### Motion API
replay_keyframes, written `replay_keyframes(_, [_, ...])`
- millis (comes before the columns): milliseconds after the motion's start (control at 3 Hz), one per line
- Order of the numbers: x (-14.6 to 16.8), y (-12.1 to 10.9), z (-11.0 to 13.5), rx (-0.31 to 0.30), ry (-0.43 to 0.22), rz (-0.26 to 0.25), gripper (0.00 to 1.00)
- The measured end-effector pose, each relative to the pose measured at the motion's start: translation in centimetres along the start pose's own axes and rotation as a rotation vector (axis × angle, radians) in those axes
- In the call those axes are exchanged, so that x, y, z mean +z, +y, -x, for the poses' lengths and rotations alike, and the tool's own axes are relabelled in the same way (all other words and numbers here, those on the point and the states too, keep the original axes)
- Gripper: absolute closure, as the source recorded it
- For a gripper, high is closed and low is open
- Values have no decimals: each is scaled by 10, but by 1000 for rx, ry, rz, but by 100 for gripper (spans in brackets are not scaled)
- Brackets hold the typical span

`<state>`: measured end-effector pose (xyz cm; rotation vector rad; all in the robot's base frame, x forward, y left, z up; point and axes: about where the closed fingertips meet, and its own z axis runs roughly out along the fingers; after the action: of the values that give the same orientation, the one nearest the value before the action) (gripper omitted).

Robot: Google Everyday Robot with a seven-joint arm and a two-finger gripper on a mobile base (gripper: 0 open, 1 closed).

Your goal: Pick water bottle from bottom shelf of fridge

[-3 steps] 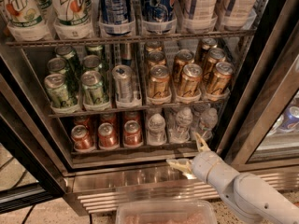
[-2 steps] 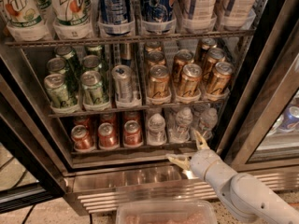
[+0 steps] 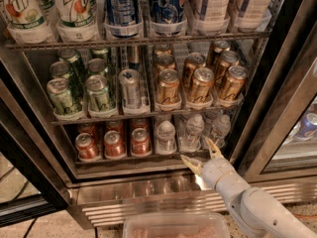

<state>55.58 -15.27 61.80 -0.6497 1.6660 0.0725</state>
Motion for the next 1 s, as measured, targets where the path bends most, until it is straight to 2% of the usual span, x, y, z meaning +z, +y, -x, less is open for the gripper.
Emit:
replay_keyframes(667, [6, -10, -1, 22, -29, -69, 37])
replay_keyframes(1000, [22, -18, 0, 29, -52, -101, 38])
